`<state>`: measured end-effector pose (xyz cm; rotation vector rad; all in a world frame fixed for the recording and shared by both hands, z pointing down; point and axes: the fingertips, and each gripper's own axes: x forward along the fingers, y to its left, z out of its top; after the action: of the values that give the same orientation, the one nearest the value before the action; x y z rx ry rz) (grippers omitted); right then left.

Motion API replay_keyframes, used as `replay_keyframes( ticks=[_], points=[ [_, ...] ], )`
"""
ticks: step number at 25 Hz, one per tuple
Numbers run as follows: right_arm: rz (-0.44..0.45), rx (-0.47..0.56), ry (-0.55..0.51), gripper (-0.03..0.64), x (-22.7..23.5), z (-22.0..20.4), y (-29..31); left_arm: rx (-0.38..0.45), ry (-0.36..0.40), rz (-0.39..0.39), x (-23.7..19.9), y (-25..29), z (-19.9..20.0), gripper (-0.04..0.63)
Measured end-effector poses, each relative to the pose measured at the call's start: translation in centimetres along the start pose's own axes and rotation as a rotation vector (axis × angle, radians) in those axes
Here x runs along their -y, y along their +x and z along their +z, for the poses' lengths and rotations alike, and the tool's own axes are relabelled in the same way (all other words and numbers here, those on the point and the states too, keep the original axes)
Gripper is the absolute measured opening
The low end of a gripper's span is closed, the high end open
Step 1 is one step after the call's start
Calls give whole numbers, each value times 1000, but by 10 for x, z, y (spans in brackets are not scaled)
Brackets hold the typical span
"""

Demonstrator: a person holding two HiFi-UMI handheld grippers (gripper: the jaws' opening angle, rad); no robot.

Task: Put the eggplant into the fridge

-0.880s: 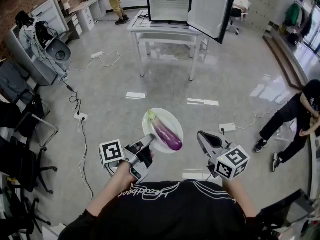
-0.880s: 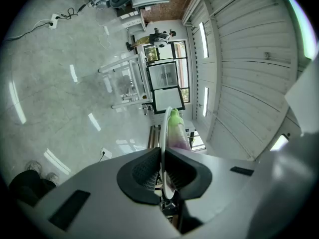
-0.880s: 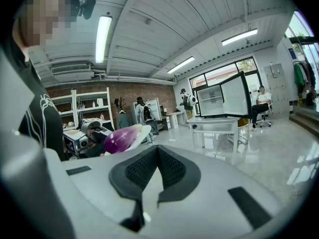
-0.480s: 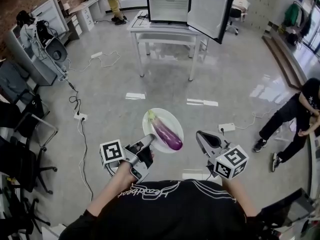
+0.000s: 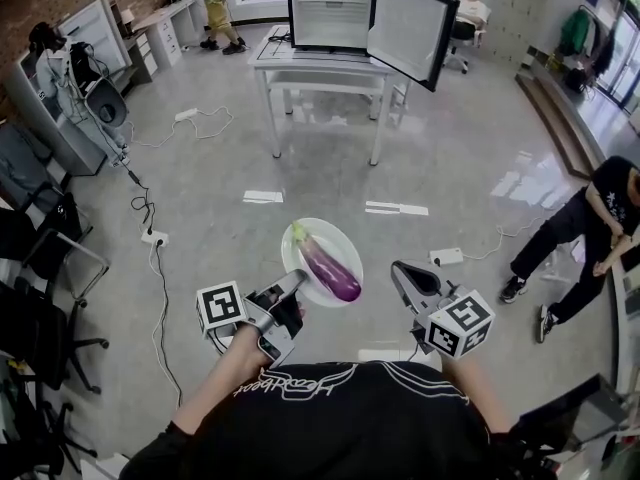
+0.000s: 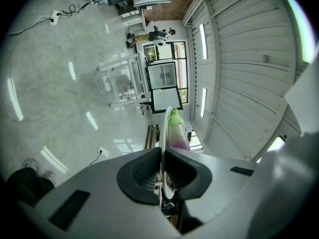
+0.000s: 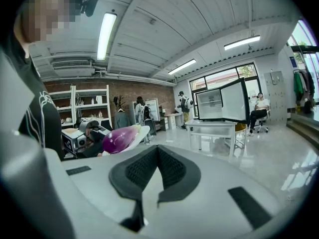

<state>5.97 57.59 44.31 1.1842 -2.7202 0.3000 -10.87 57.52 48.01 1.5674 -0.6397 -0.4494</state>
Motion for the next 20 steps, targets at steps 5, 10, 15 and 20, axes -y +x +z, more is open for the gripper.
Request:
replay_keyframes(
  ticks=[5,10,15,20],
  points=[
    [9,3,18,6,-4,-2,4,2,-27,-32,4,0,-1,30],
    [14,0,9,6,-10,0,12,8,-25,-31,-2,-6,7,29],
    [8,0,4,6,-7,5,12,3,-32,-47,4,-2,8,29],
    [-4,17,21,6,1,8,12,9,-28,-37,3,-2,12,29]
  ],
)
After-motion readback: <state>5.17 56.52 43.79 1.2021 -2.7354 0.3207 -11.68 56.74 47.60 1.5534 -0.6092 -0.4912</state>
